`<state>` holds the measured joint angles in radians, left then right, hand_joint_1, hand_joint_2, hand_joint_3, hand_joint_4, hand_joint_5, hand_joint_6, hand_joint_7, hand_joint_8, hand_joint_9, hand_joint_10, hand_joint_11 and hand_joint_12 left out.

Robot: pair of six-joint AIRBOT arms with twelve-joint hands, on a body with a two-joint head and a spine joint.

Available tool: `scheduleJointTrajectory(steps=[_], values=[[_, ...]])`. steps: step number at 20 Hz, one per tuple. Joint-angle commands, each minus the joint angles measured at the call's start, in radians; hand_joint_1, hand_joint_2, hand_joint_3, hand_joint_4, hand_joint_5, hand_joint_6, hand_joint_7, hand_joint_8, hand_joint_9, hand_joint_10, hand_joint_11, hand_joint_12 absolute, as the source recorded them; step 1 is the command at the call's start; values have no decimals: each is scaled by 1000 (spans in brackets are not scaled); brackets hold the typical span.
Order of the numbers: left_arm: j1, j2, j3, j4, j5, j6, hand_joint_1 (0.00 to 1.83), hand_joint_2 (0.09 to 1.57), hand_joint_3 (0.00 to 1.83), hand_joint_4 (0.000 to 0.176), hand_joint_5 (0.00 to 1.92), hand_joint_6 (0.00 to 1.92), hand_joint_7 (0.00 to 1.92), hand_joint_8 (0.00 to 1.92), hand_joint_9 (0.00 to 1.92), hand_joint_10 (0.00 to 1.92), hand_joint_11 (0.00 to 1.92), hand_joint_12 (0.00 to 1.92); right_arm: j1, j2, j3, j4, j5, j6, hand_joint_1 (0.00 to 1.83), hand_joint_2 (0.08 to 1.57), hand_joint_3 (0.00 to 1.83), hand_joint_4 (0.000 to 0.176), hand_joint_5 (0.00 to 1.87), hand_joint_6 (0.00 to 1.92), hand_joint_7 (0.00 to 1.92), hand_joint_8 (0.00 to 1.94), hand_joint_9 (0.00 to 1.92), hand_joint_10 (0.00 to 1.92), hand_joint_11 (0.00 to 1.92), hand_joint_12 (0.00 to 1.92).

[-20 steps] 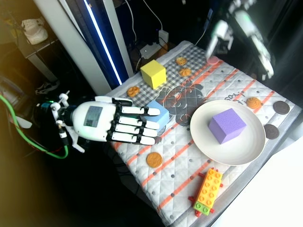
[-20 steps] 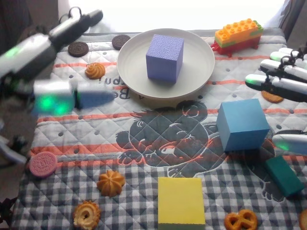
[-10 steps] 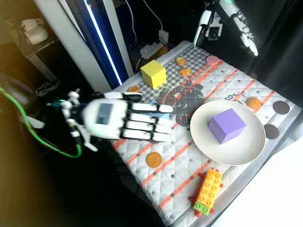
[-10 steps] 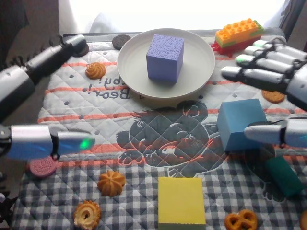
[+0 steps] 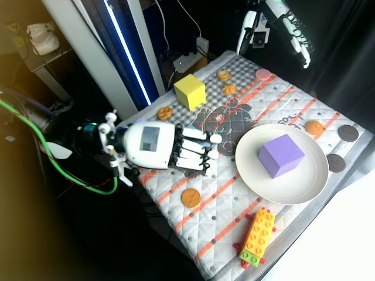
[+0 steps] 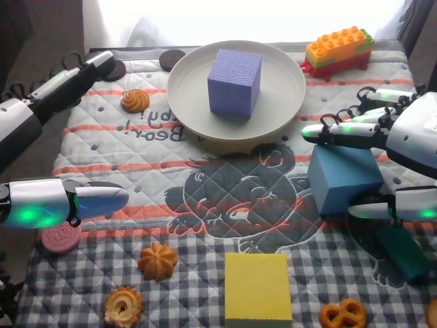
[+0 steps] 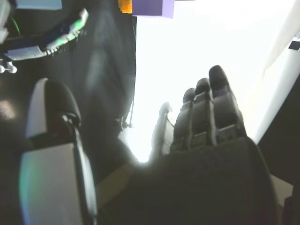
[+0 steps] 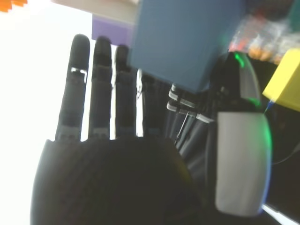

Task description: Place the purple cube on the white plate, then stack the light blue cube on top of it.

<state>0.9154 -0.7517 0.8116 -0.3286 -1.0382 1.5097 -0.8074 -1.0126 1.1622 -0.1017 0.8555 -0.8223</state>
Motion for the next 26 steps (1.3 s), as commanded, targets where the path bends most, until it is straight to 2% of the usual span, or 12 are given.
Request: scheduleJointTrajectory(steps=[1, 3, 4, 7, 8, 11, 13, 14, 17, 19, 21, 26], values=[[-4, 0, 5, 11, -123, -6, 865, 854, 0, 144, 0, 0, 40, 1, 79, 1, 0, 407, 8, 0, 3, 16, 112, 2, 666, 1078, 1, 95, 306, 1, 546, 0, 670, 26, 160, 1296], [-4, -3, 6, 10, -123, -6, 874, 863, 5, 149, 6, 2, 46, 2, 103, 5, 0, 531, 8, -5, 5, 16, 111, 2, 751, 1075, 0, 55, 407, 7, 606, 18, 492, 718, 269, 1476], [-4, -6, 7, 10, -122, -6, 870, 883, 5, 143, 12, 2, 42, 0, 96, 0, 0, 495, 8, -8, 7, 16, 109, 2, 864, 1067, 0, 0, 586, 15, 735, 53, 578, 760, 417, 1275], [-4, -12, 10, 9, -119, -7, 878, 865, 0, 146, 22, 2, 66, 3, 96, 0, 0, 491, 24, -11, 10, 7, 110, 6, 951, 1112, 0, 0, 760, 7, 895, 66, 747, 657, 570, 1122], [-3, -13, 10, 8, -119, -7, 842, 882, 3, 130, 19, 1, 60, 2, 85, 0, 0, 409, 33, -10, 11, -2, 110, 16, 1212, 1168, 0, 0, 848, 954, 921, 1236, 859, 958, 646, 1461], [5, -15, 15, 7, -116, -26, 827, 880, 1, 140, 18, 0, 70, 3, 68, 7, 0, 279, 81, 5, 14, -43, 145, 63, 1230, 1179, 0, 0, 844, 990, 897, 1364, 848, 1189, 699, 1611], [17, -18, 23, 5, -116, -63, 852, 863, 0, 150, 25, 0, 96, 3, 82, 6, 0, 284, 109, 12, 19, -41, 191, 70, 1136, 1173, 3, 0, 859, 1151, 736, 1550, 738, 1719, 725, 1909], [24, -19, 29, 2, -116, -86, 873, 882, 3, 111, 55, 5, 96, 4, 74, 5, 0, 265, 143, 9, 31, -41, 193, 70, 1248, 1139, 0, 0, 973, 791, 927, 1321, 798, 1228, 624, 1525], [29, -28, 43, 2, -114, -124, 825, 898, 3, 124, 48, 3, 83, 2, 66, 3, 0, 236, 205, -29, 83, -22, 177, 70, 1246, 1149, 0, 0, 1014, 712, 860, 1417, 705, 1287, 487, 1641], [25, -38, 51, 4, -105, -124, 835, 899, 1, 143, 48, 2, 91, 1, 79, 1, 0, 172, 235, -85, 140, 34, 154, 70, 1203, 1144, 0, 15, 900, 1075, 965, 1052, 916, 828, 716, 1409], [16, -46, 58, 8, -94, -125, 808, 909, 2, 167, 45, 2, 112, 3, 70, 0, 0, 37, 277, -144, 193, 70, 104, 70, 1162, 1118, 0, 0, 973, 977, 1105, 1228, 1254, 1606, 1227, 1889], [2, -61, 72, 19, -68, -125, 838, 892, 0, 166, 54, 3, 128, 7, 83, 16, 0, 0, 378, -264, 298, 77, -24, 68, 1244, 1120, 0, 0, 992, 764, 1008, 1276, 1049, 1570, 1033, 1851]])
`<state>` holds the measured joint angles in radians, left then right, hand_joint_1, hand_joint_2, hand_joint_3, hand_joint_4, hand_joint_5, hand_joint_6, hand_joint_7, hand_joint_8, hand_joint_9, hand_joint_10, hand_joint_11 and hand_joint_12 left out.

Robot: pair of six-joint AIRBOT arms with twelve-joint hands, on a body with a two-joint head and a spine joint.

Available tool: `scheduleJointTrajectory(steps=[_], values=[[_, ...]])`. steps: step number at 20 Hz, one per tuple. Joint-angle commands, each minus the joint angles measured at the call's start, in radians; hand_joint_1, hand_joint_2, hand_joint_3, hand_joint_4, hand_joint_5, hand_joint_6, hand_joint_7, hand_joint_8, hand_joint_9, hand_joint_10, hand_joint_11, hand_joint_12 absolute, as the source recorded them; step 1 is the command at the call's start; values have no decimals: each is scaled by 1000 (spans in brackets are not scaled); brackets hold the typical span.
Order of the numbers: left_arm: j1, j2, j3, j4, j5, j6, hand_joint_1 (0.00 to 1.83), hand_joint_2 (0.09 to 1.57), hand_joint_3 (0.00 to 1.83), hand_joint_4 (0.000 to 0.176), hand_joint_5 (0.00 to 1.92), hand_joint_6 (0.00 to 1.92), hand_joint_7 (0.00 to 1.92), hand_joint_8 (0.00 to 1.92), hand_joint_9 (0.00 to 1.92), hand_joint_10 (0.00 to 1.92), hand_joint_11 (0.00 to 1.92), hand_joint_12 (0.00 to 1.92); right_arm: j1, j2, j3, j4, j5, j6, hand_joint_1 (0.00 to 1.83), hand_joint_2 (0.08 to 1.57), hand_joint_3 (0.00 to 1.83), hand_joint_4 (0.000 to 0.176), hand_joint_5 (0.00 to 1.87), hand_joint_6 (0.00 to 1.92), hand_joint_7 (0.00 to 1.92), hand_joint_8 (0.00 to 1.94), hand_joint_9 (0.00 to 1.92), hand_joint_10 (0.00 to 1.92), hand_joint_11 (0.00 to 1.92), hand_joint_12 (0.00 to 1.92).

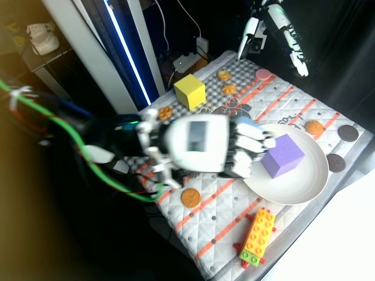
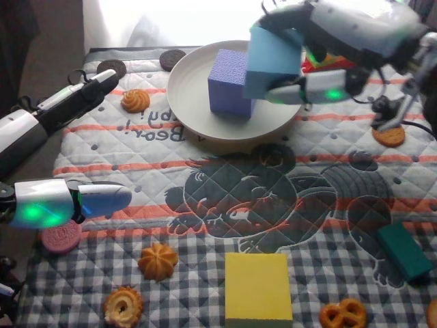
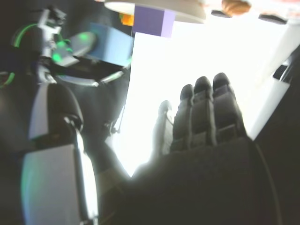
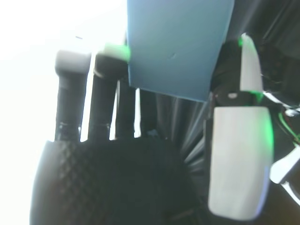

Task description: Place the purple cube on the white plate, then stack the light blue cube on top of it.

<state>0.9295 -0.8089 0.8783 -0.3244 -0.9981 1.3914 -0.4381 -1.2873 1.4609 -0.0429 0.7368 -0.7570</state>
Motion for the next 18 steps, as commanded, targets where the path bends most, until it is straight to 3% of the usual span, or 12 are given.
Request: scheduleJointTrajectory(steps=[1, 2, 3, 6, 7, 10, 11, 12, 13, 16, 17, 18], values=[[-15, -6, 7, 18, -103, -6, 835, 887, 0, 174, 60, 5, 141, 11, 98, 19, 8, 4, 24, -3, 12, 18, 78, 3, 1263, 1110, 0, 0, 1014, 700, 1017, 1219, 1048, 1524, 1039, 1806], [-18, -9, 10, 22, -96, -6, 836, 872, 0, 176, 60, 4, 149, 11, 109, 21, 33, 16, 44, -20, 28, 18, 60, 3, 1245, 1098, 0, 0, 985, 845, 1066, 1024, 1003, 1234, 933, 1611], [-23, -13, 14, 25, -90, -6, 802, 889, 0, 176, 37, 1, 131, 3, 103, 16, 14, 8, 58, -29, 38, 18, 49, 1, 1263, 1098, 1, 0, 993, 783, 1060, 1088, 1034, 1196, 945, 1585], [-35, -26, 23, 35, -74, -6, 801, 897, 1, 176, 29, 0, 117, 0, 97, 9, 2, 4, 82, -44, 54, 18, 30, -8, 1269, 1105, 0, 0, 995, 724, 1041, 1162, 1075, 1303, 983, 1655], [-35, -26, 23, 35, -74, -6, 812, 890, 0, 171, 46, 7, 112, 0, 102, 9, 13, 10, 83, -44, 55, 18, 29, -9, 1261, 1084, 0, 0, 1033, 731, 1099, 1042, 1089, 1239, 991, 1626], [-40, -32, 27, 41, -63, -6, 781, 893, 0, 166, 50, 6, 116, 1, 117, 12, 36, 23, 99, -58, 71, 18, 17, -9, 1280, 1072, 0, 0, 1057, 667, 1118, 998, 1105, 1152, 985, 1553], [-40, -32, 28, 44, -59, -6, 797, 892, 0, 155, 54, 6, 104, 3, 109, 7, 22, 21, 109, -70, 84, 17, 7, -10, 1276, 1071, 1, 0, 1043, 707, 1128, 956, 1112, 1053, 965, 1464], [-40, -32, 29, 46, -56, -6, 791, 888, 0, 158, 57, 6, 106, 3, 108, 6, 20, 21, 115, -78, 93, 17, 3, -10, 1269, 1073, 0, 0, 1027, 753, 1135, 920, 1116, 970, 948, 1397], [-42, -35, 31, 49, -51, -6, 793, 879, 0, 160, 62, 7, 117, 7, 125, 12, 33, 29, 121, -86, 101, 17, -3, -11, 1275, 1088, 1, 0, 1022, 693, 1085, 1067, 1130, 1142, 1010, 1507], [-54, -48, 41, 60, -33, -6, 782, 890, 0, 145, 40, 3, 103, 1, 105, 1, 12, 28, 134, -104, 117, 17, -38, -39, 1282, 1081, 0, 0, 1023, 677, 1117, 1015, 1186, 1101, 1076, 1509], [-58, -53, 45, 65, -28, -7, 787, 877, 0, 166, 61, 10, 117, 7, 119, 6, 25, 37, 137, -113, 127, 17, -46, -40, 1282, 1079, 0, 0, 1028, 680, 1115, 1013, 1157, 1082, 1036, 1495], [-62, -57, 47, 69, -25, -9, 760, 884, 0, 142, 62, 1, 132, 1, 149, 3, 4, 234, 137, -116, 130, 17, -48, -40, 1283, 1070, 0, 0, 1042, 687, 1138, 952, 1130, 989, 983, 1428]])
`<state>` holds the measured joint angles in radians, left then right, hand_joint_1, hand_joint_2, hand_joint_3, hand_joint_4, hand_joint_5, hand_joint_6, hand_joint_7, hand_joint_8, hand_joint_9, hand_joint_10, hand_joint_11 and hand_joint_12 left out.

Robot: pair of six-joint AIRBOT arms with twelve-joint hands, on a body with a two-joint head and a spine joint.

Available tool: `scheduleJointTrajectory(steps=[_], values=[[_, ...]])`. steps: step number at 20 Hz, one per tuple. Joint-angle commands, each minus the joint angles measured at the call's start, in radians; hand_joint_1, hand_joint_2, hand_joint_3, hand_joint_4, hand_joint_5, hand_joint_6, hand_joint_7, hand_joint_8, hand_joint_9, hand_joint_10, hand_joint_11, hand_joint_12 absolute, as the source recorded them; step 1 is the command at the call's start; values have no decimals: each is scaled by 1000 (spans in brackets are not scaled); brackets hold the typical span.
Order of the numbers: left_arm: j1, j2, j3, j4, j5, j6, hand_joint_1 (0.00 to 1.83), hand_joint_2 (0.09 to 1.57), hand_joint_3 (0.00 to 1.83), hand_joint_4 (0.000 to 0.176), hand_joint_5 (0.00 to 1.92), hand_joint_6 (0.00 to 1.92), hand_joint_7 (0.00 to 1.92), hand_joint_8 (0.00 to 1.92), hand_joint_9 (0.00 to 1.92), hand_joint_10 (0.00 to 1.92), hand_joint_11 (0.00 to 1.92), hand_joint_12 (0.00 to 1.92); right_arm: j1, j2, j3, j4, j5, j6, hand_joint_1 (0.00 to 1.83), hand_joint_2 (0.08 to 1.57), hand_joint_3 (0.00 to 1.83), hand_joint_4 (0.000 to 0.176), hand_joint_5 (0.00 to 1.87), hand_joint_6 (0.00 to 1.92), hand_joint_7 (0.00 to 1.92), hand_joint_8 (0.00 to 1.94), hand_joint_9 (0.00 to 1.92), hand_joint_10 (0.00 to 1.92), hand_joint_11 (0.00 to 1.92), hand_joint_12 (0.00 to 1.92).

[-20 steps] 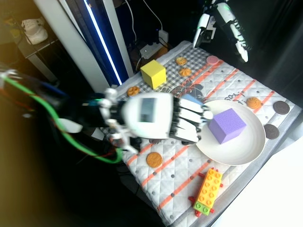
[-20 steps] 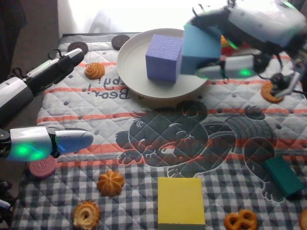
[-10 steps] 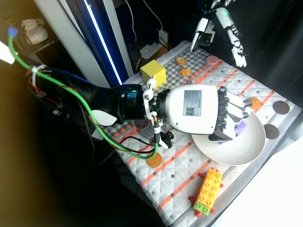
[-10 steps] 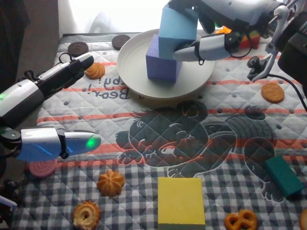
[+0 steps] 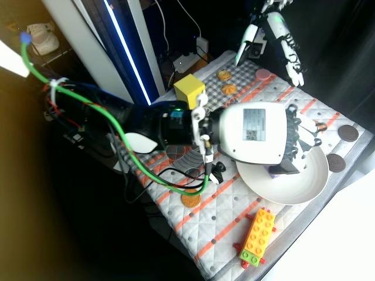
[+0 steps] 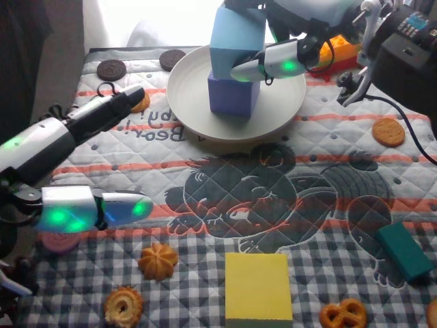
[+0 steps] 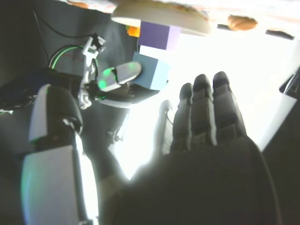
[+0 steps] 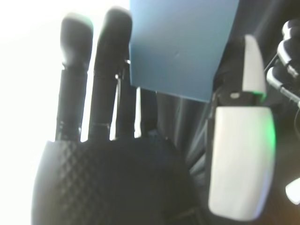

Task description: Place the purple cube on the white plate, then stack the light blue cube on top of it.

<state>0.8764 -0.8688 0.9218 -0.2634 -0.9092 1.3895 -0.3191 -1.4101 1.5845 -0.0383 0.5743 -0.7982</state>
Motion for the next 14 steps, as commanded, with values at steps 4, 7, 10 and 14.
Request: scheduleJointTrajectory(steps=[4, 7, 10, 14], values=[[-13, 1, 5, 14, -113, -14, 799, 877, 0, 175, 66, 1, 117, 2, 129, 7, 0, 55, 18, 0, 11, 13, 105, 1, 1275, 1077, 0, 0, 1037, 704, 1109, 1003, 1067, 1058, 957, 1474], [-13, 1, 8, 20, -111, -31, 771, 872, 0, 175, 68, 0, 126, 0, 147, 0, 0, 155, 18, -17, 25, 13, 82, 1, 1228, 1095, 0, 24, 1025, 895, 1026, 952, 987, 850, 803, 1350], [-14, 1, 8, 23, -111, -35, 714, 895, 0, 168, 43, 0, 115, 0, 155, 0, 0, 241, 15, -22, 26, 14, 77, 1, 1223, 1109, 0, 8, 1035, 950, 961, 969, 947, 574, 602, 1233], [-13, 1, 8, 24, -114, -35, 766, 885, 1, 176, 80, 1, 149, 1, 162, 3, 0, 241, -7, -21, 26, 29, 77, 1, 1064, 1115, 0, 0, 772, 408, 811, 561, 899, 307, 547, 1289]])
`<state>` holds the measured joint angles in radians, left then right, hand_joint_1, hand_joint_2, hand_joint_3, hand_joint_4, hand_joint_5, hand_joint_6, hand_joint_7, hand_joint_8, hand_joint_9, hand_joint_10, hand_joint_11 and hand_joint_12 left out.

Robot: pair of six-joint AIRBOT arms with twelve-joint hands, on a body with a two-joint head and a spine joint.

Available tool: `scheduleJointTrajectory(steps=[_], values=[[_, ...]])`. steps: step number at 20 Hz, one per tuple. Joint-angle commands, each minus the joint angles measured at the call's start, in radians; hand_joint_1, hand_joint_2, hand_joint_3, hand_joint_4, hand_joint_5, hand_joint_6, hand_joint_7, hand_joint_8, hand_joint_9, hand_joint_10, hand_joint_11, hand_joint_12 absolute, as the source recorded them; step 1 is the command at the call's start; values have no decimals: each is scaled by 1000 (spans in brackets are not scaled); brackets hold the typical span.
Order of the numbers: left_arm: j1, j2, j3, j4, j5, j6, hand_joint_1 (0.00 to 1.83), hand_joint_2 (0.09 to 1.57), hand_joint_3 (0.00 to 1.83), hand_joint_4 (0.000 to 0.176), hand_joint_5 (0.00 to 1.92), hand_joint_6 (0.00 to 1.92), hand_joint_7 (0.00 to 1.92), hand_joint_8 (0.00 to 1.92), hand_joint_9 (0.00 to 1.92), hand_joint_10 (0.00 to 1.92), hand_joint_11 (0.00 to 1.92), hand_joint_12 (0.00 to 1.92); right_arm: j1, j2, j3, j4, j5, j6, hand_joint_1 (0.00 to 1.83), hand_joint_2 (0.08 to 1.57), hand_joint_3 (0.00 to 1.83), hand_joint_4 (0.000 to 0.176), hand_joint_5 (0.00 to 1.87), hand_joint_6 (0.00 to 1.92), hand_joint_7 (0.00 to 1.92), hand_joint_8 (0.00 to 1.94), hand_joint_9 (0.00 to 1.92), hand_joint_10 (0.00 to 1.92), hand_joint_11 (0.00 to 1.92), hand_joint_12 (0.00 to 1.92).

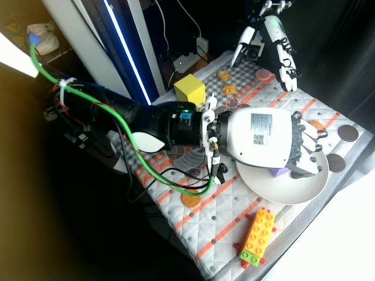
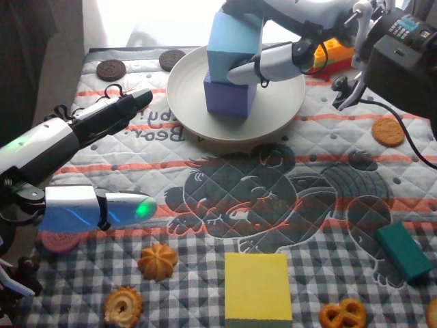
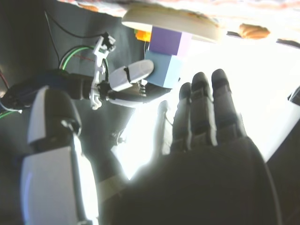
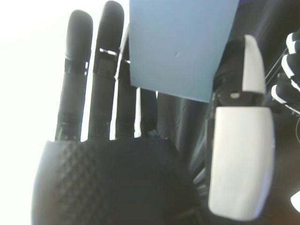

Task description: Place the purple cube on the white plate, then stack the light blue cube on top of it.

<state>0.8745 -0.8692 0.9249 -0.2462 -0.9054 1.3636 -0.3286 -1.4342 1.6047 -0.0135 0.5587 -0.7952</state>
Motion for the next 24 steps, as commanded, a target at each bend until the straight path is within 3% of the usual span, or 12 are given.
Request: scheduleJointTrajectory(steps=[1, 3, 5, 8, 10, 12, 13, 14, 15, 17, 22, 24], values=[[-12, 1, 5, 6, -119, -9, 770, 886, 0, 176, 75, 0, 141, 1, 148, 3, 0, 199, -3, 3, 5, 10, 93, -2, 992, 1105, 0, 0, 741, 126, 784, 216, 859, 198, 514, 1228], [-12, 1, 5, 6, -122, -9, 782, 895, 4, 173, 96, 9, 146, 4, 151, 5, 0, 187, -14, 6, 4, 21, 94, -1, 899, 1082, 0, 0, 638, 5, 712, 29, 755, 85, 348, 1208], [-12, 1, 5, 6, -124, -9, 792, 898, 4, 170, 101, 0, 168, 2, 178, 7, 0, 279, -24, 12, 0, 26, 98, 2, 815, 1051, 0, 41, 499, 0, 567, 0, 627, 17, 266, 1089], [-11, 1, 6, 6, -123, -9, 798, 911, 1, 174, 99, 0, 178, 0, 184, 0, 0, 346, -31, 19, -3, 34, 105, 2, 870, 993, 0, 72, 366, 0, 459, 0, 509, 0, 262, 857], [-11, 0, 7, 6, -122, -9, 816, 919, 2, 176, 80, 1, 150, 2, 146, 1, 0, 249, -33, 21, -6, 36, 110, 2, 877, 965, 0, 94, 276, 0, 401, 0, 474, 0, 236, 879], [-11, -1, 8, 6, -122, -9, 808, 933, 2, 166, 71, 4, 137, 2, 132, 4, 0, 159, -36, 28, -14, 36, 125, 2, 801, 892, 0, 163, 47, 0, 170, 0, 372, 0, 133, 1035], [-11, -1, 9, 6, -121, -9, 839, 920, 0, 174, 84, 3, 146, 2, 141, 4, 0, 117, -36, 32, -18, 36, 132, 2, 753, 854, 0, 173, 9, 0, 33, 0, 211, 0, 26, 1073], [-11, -3, 11, 6, -120, -9, 817, 926, 2, 168, 79, 0, 142, 0, 143, 4, 0, 111, -36, 38, -24, 36, 148, 2, 728, 838, 0, 175, 1, 0, 6, 0, 130, 0, 4, 1078], [-11, -4, 12, 5, -119, -9, 827, 925, 0, 175, 79, 0, 146, 0, 129, 2, 0, 15, -36, 48, -35, 36, 167, 2, 626, 779, 3, 176, 0, 0, 0, 0, 4, 0, 0, 245], [-12, -6, 14, 2, -120, -9, 849, 921, 0, 176, 82, 1, 141, 0, 121, 0, 0, 2, -36, 62, -51, 36, 192, 2, 630, 772, 1, 176, 0, 0, 0, 0, 0, 0, 0, 48], [-10, -4, 9, -16, -167, -18, 785, 945, 8, 172, 25, 0, 111, 0, 80, 0, 6, 3, -80, 174, -147, 36, 337, 2, 568, 786, 3, 176, 0, 0, 0, 0, 0, 0, 0, 0], [-7, 1, 8, -16, -193, -38, 767, 964, 13, 131, 7, 1, 61, 0, 28, 0, 2, 1, -102, 214, -179, 37, 386, 2, 543, 765, 0, 176, 0, 0, 0, 0, 0, 0, 0, 0]])
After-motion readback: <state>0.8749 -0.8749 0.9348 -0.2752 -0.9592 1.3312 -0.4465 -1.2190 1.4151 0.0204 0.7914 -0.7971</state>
